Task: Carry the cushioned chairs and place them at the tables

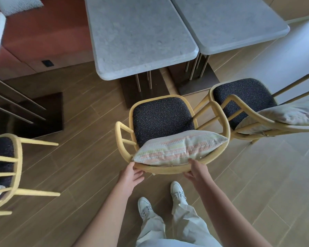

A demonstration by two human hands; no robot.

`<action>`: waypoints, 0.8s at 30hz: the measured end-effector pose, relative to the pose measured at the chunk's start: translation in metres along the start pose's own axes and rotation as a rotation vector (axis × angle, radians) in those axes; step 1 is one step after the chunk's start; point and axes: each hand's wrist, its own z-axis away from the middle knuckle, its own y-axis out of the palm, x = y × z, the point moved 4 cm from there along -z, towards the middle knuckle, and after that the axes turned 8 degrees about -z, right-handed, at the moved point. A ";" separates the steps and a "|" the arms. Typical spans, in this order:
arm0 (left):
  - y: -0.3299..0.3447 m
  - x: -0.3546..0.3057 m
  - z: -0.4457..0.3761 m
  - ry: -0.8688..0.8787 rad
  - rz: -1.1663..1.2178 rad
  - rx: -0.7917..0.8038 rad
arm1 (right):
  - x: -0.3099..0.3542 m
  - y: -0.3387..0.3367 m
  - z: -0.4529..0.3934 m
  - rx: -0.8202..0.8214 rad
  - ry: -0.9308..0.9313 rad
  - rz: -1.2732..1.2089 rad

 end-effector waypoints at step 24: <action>-0.159 -0.071 0.244 0.773 0.503 -0.474 | 0.040 0.187 0.248 1.034 -0.475 0.446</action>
